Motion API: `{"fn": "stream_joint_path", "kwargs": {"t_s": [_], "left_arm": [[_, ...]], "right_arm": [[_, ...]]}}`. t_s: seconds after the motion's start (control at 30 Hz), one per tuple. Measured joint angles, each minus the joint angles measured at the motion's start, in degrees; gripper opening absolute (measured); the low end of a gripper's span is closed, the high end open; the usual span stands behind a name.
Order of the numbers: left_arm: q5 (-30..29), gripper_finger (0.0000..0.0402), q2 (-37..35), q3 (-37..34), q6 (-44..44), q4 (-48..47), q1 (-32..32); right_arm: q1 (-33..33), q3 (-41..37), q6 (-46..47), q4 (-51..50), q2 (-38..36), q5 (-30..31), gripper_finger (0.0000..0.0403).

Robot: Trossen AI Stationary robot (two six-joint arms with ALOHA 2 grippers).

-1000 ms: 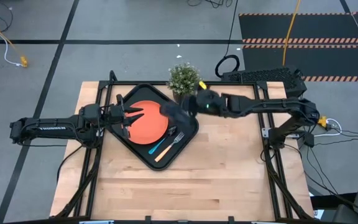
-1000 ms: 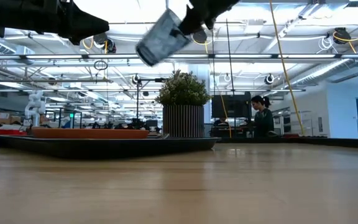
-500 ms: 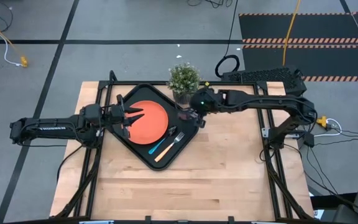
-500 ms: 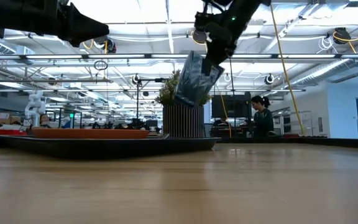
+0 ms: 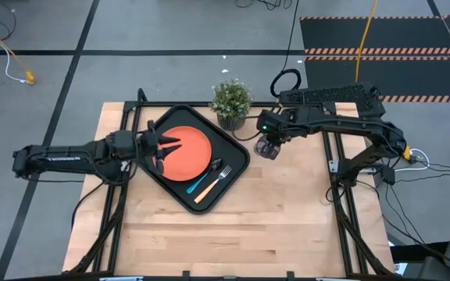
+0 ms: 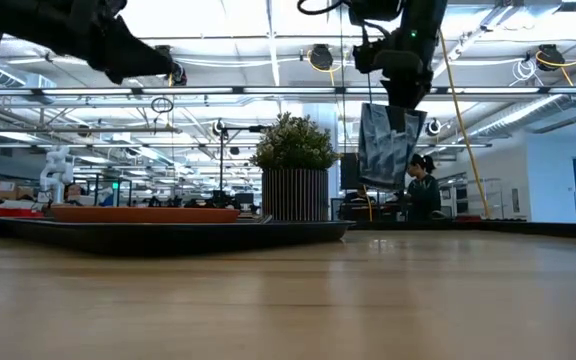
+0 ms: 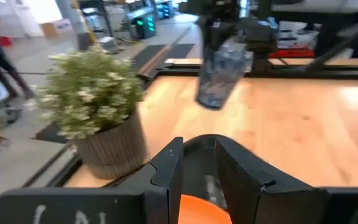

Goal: Pick and place plate/cup/fork/spoon on tray

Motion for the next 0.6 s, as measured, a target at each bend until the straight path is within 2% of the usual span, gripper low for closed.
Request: {"fn": "stream_joint_path", "kwargs": {"t_s": [0.13, 0.3, 0.43, 0.6], "left_arm": [[-0.1, 0.0097, 6.2, 2.5, -0.2, -2.3, -4.2], [-1.6, 0.0097, 15.9, 9.6, -1.6, -16.2, -9.0], [-1.8, 0.0097, 23.3, 16.5, -3.5, -27.6, -12.5], [-1.7, 0.0097, 29.6, 23.1, -2.8, -38.9, -17.1]], "right_arm": [[-0.7, -2.4, -3.8, 0.0, 0.0, 0.0, 0.0000], [-3.5, -7.5, -7.4, -1.2, -2.2, 0.0, 0.0000], [-6.4, -13.6, -9.5, -1.8, -7.4, -0.4, 0.0000], [-9.5, -20.3, -9.5, -2.2, -17.4, -0.5, 0.0000]]}}
